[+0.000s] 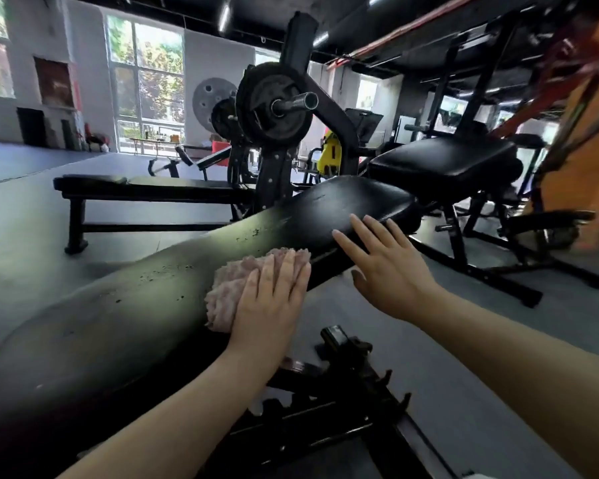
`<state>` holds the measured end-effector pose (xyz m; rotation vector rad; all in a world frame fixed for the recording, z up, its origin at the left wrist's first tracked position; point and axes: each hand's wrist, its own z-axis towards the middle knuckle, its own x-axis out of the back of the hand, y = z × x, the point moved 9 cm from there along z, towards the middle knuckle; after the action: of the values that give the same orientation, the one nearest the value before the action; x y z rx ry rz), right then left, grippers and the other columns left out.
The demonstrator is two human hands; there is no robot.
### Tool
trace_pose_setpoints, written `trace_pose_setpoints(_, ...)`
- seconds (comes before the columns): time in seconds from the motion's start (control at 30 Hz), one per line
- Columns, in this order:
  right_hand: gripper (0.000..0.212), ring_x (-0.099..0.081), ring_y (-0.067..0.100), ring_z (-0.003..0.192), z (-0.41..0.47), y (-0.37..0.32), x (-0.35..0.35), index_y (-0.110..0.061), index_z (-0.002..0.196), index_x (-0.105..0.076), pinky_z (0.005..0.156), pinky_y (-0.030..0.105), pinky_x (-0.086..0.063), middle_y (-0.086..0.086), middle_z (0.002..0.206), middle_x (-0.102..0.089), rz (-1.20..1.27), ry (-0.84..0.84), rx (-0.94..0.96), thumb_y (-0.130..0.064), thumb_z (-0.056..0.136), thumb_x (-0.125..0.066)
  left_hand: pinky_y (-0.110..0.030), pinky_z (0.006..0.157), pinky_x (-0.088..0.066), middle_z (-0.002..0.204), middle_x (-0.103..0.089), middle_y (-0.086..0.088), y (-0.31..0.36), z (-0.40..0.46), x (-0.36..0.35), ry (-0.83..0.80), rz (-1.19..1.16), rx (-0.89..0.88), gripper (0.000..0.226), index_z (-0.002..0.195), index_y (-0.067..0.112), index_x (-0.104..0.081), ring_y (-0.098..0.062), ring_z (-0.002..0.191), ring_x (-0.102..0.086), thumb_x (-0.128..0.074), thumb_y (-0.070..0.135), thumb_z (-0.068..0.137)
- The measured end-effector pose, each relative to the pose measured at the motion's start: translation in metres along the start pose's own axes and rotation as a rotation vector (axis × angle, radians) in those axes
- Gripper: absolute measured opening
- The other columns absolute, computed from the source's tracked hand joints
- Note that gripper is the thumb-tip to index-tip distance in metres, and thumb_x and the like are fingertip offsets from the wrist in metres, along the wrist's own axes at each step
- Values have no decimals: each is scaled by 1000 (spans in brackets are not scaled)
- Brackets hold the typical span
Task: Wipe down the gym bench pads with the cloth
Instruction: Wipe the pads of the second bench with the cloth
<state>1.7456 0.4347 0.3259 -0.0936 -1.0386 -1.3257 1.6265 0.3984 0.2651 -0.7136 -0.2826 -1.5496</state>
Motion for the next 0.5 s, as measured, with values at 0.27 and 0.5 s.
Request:
trace_pose_setpoints(0.27,77,-41,39,132,-4,68,-4,-18,142,-42,107,54,-30,17,147,-39,7,-3,-5,-27,72,-73,-50,102,-32,148,-27,-16,44,51,-12,60,80,25,73,142,5,-25,-41,129,-35,-55,15,76)
trace_pose_setpoints(0.5,89,-54,35,121,-9,124,-15,-10,136,-50,97,53,-42,17,137,-52,9,20,-40,-25,54,-82,-45,102,-32,146,-28,-16,82,99,-10,85,78,-33,68,141,6,-25,-38,129,-42,-50,15,78)
